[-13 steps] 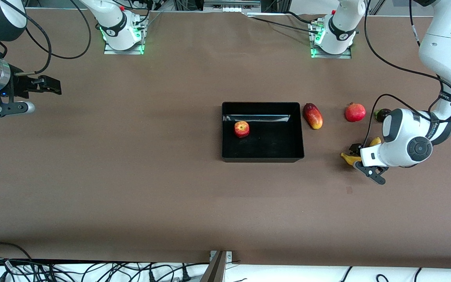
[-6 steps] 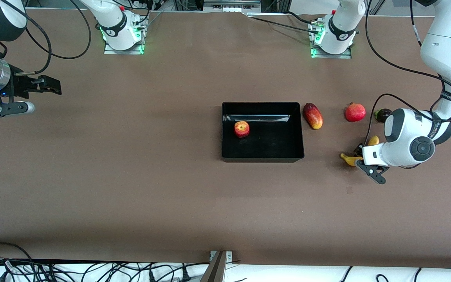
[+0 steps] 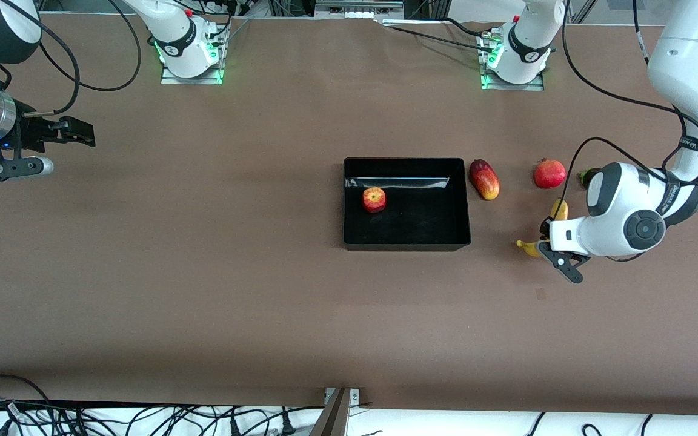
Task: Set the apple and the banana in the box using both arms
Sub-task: 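Lift the banana with the left gripper and carry it over the box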
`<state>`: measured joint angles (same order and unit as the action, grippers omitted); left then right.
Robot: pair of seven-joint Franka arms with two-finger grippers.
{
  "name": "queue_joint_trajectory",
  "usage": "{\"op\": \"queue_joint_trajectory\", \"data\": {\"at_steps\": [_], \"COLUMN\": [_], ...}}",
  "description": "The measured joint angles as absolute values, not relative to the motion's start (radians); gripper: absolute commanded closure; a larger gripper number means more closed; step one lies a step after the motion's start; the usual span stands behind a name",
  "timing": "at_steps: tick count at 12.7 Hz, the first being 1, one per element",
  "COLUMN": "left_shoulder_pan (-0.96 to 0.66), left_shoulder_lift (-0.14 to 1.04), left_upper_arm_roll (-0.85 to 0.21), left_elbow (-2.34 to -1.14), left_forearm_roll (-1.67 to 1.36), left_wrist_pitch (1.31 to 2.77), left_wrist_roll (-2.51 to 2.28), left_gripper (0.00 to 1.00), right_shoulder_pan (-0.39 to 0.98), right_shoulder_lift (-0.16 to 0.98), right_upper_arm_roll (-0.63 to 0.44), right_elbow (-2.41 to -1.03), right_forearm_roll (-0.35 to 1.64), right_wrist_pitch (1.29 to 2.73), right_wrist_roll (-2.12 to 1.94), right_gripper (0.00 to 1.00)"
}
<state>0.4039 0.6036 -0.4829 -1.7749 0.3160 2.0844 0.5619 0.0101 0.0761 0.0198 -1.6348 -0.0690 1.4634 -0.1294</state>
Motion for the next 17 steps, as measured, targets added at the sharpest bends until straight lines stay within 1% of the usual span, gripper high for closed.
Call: {"op": "queue_joint_trajectory", "data": {"at_steps": [3, 5, 7, 9, 11, 14, 17], "left_shoulder_pan": [0.402, 0.401, 0.399, 0.392, 0.361, 0.268, 0.25], "left_shoulder_lift": [0.535, 0.512, 0.505, 0.505, 0.505, 0.513, 0.549], "left_upper_arm_roll": [-0.601, -0.687, -0.772, -0.823, -0.84, -0.839, -0.831], "left_elbow": [-1.773, -1.773, -1.774, -1.776, -1.782, -1.804, -1.813], "left_forearm_roll": [0.264, 0.246, 0.244, 0.244, 0.243, 0.272, 0.326], "left_wrist_pitch": [1.94, 1.88, 1.866, 1.867, 1.887, 1.96, 2.0], "left_wrist_roll": [0.414, 0.269, 0.155, 0.071, -0.005, -0.101, -0.119], "left_gripper": [1.0, 1.0, 1.0, 1.0, 1.0, 1.0, 1.0], "right_shoulder_pan": [0.009, 0.008, 0.008, 0.007, 0.005, 0.005, 0.005], "right_shoulder_lift": [0.076, 0.076, 0.076, 0.076, 0.076, 0.077, 0.077], "right_upper_arm_roll": [0.016, 0.013, 0.013, 0.012, 0.011, 0.011, 0.011], "right_elbow": [-1.634, -1.634, -1.634, -1.634, -1.634, -1.634, -1.634], "right_forearm_roll": [-0.069, -0.069, -0.069, -0.069, -0.069, -0.069, -0.069], "right_wrist_pitch": [1.464, 1.464, 1.465, 1.465, 1.465, 1.465, 1.465], "right_wrist_roll": [-0.129, -0.129, -0.129, -0.129, -0.129, -0.129, -0.129], "right_gripper": [0.0, 0.0, 0.0, 0.0, 0.0, 0.0, 0.0]}}
